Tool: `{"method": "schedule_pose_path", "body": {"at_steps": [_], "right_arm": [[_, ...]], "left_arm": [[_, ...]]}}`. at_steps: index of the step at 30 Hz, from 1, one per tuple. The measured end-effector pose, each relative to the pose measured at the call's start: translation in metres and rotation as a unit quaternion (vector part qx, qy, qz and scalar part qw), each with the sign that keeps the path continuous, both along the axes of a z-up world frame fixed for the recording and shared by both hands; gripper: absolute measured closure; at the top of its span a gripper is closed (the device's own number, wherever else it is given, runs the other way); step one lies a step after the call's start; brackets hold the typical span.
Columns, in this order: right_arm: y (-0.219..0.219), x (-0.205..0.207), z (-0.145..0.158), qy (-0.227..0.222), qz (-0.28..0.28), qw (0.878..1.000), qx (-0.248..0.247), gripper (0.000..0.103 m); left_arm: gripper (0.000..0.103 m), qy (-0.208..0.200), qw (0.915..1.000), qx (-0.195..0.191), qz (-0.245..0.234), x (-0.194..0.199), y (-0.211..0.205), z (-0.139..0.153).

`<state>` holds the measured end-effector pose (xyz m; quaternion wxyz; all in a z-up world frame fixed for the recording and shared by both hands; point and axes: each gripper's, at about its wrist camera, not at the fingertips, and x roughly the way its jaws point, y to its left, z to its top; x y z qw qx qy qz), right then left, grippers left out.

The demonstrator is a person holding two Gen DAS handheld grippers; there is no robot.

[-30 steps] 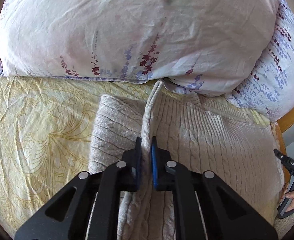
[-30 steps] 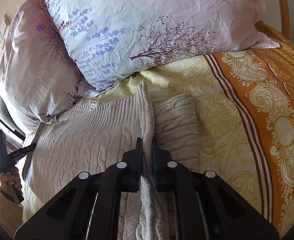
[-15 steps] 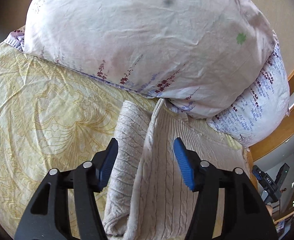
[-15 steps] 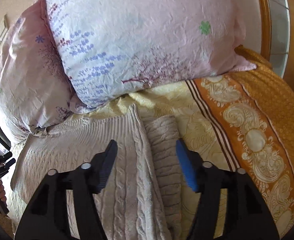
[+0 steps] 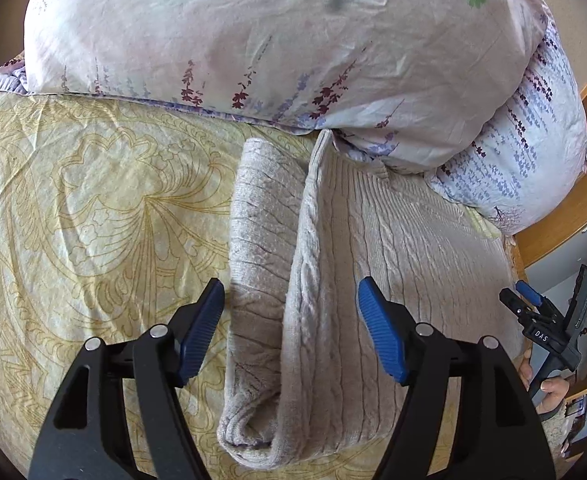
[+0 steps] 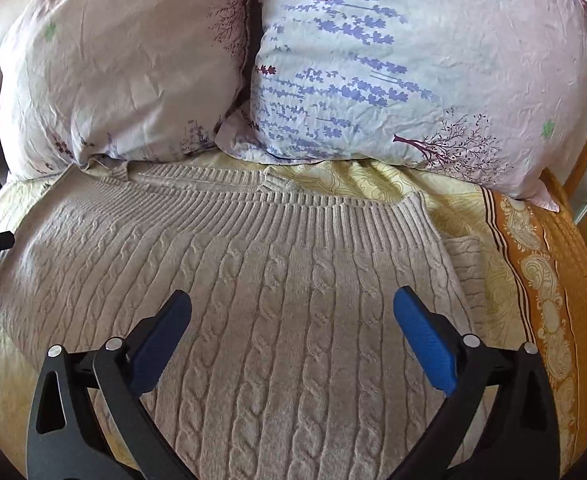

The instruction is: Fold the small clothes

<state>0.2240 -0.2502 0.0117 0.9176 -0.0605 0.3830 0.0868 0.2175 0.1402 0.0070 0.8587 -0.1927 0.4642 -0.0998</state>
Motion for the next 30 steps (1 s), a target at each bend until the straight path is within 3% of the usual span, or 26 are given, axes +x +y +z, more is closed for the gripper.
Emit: {"method": "schedule_pose_path", "body": {"at_steps": [2,11,19,24,30], "right_arm": [[0.003,0.003,-0.007,0.006,-0.008,1.0,-0.02,0.001],[-0.002,0.005,-0.015,0.012,-0.022,1.0,0.003,0.001],[-0.006,0.007,-0.02,0.014,-0.018,0.999,0.023,0.001],[-0.007,0.007,-0.02,0.016,-0.017,0.999,0.027,0.001],[-0.006,0.007,-0.019,0.014,-0.017,0.999,0.023,0.001]], "left_arm": [[0.031,-0.005,1.0,-0.002,0.0,0.001,-0.002,-0.001],[0.032,-0.018,0.9998,-0.01,0.0,0.005,-0.003,-0.002],[0.051,-0.012,0.9992,-0.036,0.015,0.006,0.004,-0.005],[0.059,-0.004,0.9969,-0.071,0.033,0.006,0.011,-0.01],[0.056,-0.007,0.9977,-0.055,0.038,0.007,0.002,-0.008]]}}
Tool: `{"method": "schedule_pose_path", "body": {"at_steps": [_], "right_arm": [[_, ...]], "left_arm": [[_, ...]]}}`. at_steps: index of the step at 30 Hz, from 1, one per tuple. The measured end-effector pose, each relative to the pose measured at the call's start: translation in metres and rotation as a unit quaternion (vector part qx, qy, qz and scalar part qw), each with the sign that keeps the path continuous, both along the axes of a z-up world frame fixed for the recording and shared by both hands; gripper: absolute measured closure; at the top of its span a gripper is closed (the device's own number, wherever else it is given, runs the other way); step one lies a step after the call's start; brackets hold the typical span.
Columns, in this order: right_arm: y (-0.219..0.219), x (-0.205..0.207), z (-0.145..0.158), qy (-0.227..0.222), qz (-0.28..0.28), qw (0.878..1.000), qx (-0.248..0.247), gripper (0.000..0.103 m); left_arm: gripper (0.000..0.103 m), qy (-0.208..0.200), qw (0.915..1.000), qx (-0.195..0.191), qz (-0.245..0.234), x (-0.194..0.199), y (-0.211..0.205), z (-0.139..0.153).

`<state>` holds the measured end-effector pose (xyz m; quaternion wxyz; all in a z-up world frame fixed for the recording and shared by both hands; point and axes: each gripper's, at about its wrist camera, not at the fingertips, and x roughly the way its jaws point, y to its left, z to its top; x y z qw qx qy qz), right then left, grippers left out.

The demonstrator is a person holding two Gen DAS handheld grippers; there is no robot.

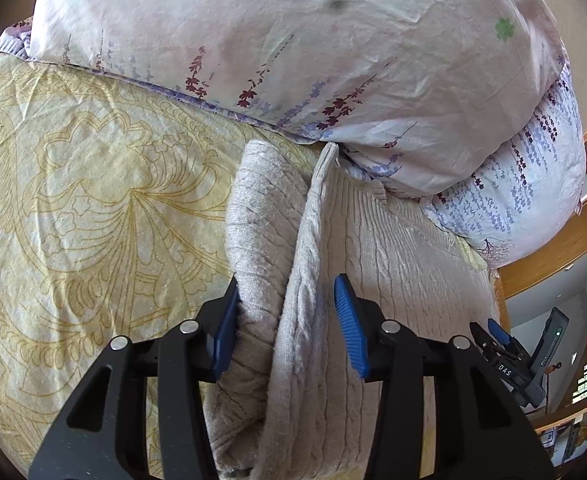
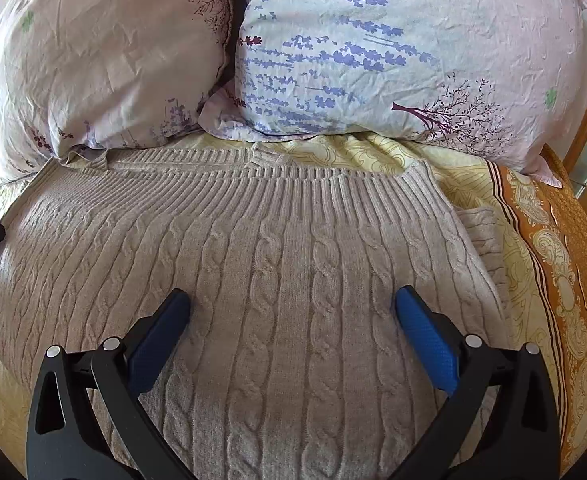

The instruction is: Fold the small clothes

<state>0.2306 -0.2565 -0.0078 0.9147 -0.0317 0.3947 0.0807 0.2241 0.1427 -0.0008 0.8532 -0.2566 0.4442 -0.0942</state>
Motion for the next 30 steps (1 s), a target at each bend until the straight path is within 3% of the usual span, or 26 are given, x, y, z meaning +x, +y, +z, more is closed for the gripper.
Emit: {"method": "schedule_pose_path", "body": {"at_steps": [3,5,7,16,19,24,30], "right_arm": [[0.0,0.0,0.0,0.0,0.0,1.0,0.0,0.001],[0.0,0.0,0.0,0.0,0.0,1.0,0.0,0.001],[0.0,0.0,0.0,0.0,0.001,1.0,0.001,0.001],[-0.002,0.0,0.0,0.0,0.005,1.0,0.005,0.001],[-0.002,0.0,0.0,0.0,0.008,1.0,0.006,0.001],[-0.003,-0.001,0.0,0.0,0.012,1.0,0.008,0.001],[-0.01,-0.002,0.006,-0.004,0.027,0.999,0.032,0.001]], "left_arm": [[0.054,0.002,0.9996,0.028,0.001,0.002,-0.009,0.003],[0.059,0.006,0.9992,0.039,0.0,0.004,-0.013,0.003],[0.071,0.012,0.9993,0.037,0.001,0.005,-0.015,0.002],[0.073,0.015,0.9996,0.015,0.016,0.008,-0.012,0.0],[0.08,0.016,0.9996,-0.009,0.024,0.007,-0.009,-0.004],[0.083,0.016,0.9983,-0.041,0.039,0.005,-0.006,-0.005],[0.085,-0.013,0.9922,-0.119,0.035,0.0,-0.01,0.008]]}}
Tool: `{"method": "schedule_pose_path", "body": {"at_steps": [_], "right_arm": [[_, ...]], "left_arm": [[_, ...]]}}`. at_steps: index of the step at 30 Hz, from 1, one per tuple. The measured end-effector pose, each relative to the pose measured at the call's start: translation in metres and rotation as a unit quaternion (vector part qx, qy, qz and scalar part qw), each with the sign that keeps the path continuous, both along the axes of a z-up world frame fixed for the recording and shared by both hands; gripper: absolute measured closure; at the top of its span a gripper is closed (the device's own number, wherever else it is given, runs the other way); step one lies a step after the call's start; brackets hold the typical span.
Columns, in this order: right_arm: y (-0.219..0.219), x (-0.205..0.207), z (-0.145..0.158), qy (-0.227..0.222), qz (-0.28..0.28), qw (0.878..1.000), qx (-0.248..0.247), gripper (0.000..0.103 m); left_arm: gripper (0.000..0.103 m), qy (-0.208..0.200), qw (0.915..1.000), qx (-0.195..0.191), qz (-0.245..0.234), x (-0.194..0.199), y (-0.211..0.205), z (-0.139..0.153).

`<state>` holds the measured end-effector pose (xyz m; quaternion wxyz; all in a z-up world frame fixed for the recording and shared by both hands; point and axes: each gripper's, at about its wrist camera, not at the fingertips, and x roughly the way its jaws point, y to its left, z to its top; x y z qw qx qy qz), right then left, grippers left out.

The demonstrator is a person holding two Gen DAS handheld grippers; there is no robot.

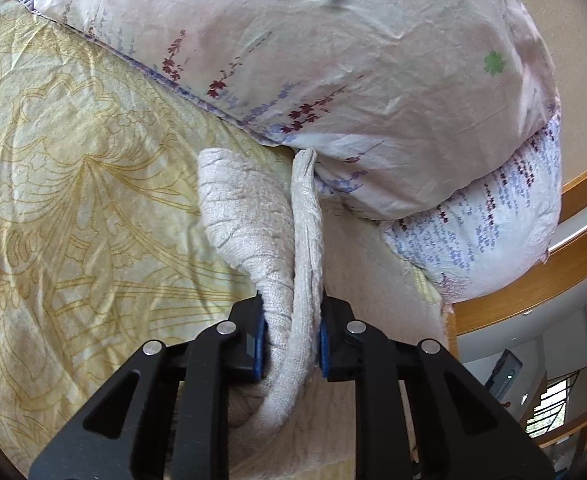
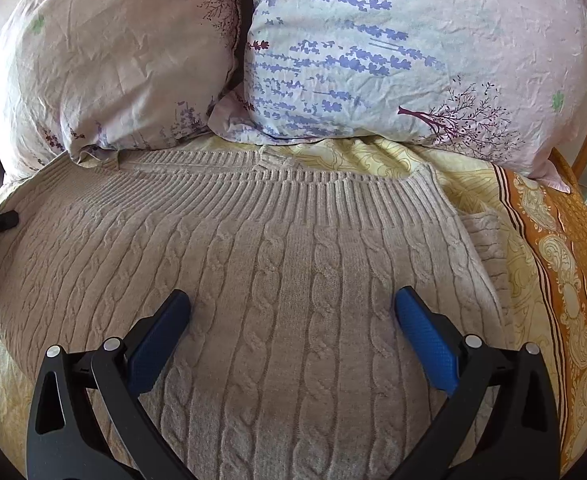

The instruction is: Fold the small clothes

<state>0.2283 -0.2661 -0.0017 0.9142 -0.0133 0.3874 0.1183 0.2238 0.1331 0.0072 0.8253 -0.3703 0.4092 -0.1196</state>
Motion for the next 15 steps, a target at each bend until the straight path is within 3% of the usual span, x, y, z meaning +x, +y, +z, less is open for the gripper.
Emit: {"method": "schedule_pose_path", "body": {"at_steps": [3,7,15], "right_arm": [[-0.016,-0.004,0.012,-0.011,0.007,0.998,0.065,0.001],[-0.05,-0.011,0.031,-0.044,0.002,0.986,0.16,0.001],[-0.111,-0.003,0.037,-0.024,0.027,0.941,0.338,0.001]], "left_arm": [[0.085,-0.025,0.9985,-0.047,-0.007,-0.003,-0.012,0.012],[0.085,-0.063,0.9915,-0.112,-0.022,-0.006,-0.038,0.029],[0.085,-0.076,0.9765,-0.182,-0.086,0.011,-0.133,0.04]]}}
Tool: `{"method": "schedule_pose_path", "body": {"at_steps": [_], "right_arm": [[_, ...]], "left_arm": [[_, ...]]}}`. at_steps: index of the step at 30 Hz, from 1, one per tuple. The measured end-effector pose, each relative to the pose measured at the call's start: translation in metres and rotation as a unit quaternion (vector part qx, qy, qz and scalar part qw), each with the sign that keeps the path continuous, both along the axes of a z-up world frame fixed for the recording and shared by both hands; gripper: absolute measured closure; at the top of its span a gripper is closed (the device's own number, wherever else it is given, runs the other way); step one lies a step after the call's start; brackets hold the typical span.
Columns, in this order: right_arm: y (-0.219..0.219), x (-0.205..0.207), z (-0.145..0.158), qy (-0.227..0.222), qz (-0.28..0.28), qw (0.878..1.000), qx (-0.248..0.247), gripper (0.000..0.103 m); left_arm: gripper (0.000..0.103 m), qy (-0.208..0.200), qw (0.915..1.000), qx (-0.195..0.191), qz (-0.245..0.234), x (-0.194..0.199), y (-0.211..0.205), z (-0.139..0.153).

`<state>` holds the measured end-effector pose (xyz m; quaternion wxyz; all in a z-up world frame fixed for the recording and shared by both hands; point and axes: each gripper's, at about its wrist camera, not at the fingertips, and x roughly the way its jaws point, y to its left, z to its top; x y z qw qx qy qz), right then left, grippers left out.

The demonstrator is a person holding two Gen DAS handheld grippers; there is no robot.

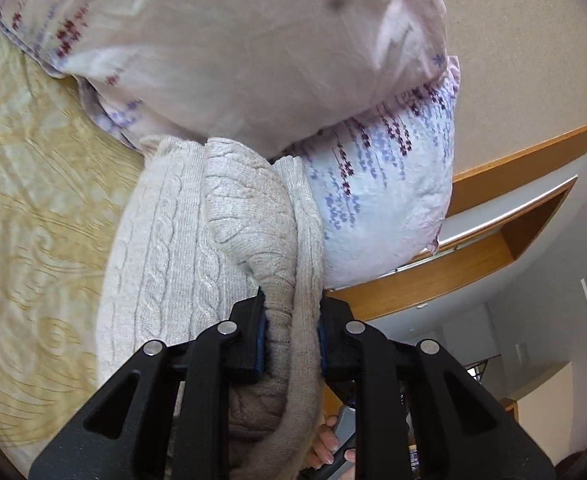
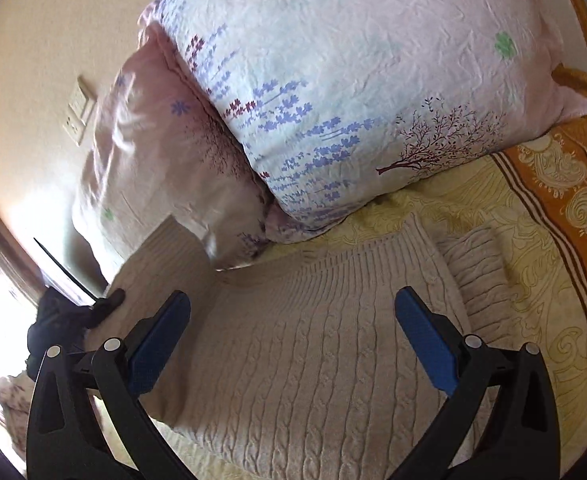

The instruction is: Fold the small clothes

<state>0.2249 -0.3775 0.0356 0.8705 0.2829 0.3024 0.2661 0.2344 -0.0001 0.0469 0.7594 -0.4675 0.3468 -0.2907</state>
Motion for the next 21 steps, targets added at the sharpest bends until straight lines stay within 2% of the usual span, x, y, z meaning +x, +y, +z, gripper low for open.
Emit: {"method": "schedule_pose_path", "body": {"at_steps": [5,8,11,15,18,21], "right_arm": [[-0.026,0.007,0.003,0.003,-0.002,0.999,0.034,0.001],[-0.046,0.013,-0.004,0.021,-0.007,0.997,0.069,0.001],[-0.057,0.021,-0.014,0.046,0.002,0.993,0.104,0.001],[-0.066,0.029,-0.028,0.086,0.007,0.988,0.13,0.001],[-0.072,0.033,-0.037,0.111,0.008,0.982,0.153,0.001],[-0.073,0.034,-0.042,0.123,0.014,0.978,0.168,0.001]], "left_arm": [[0.085,-0.003,0.9989,-0.035,-0.03,0.014,-0.057,-0.002],[0.085,-0.009,0.9975,-0.048,-0.05,0.02,-0.092,0.0],[0.085,-0.004,0.9963,-0.032,-0.079,0.024,-0.131,-0.007],[0.085,0.039,0.9932,0.01,-0.109,0.028,-0.178,-0.037],[0.085,0.043,0.9916,0.02,-0.12,0.026,-0.192,-0.05],[0.085,0.036,0.9922,0.012,-0.118,0.026,-0.192,-0.046]]}}
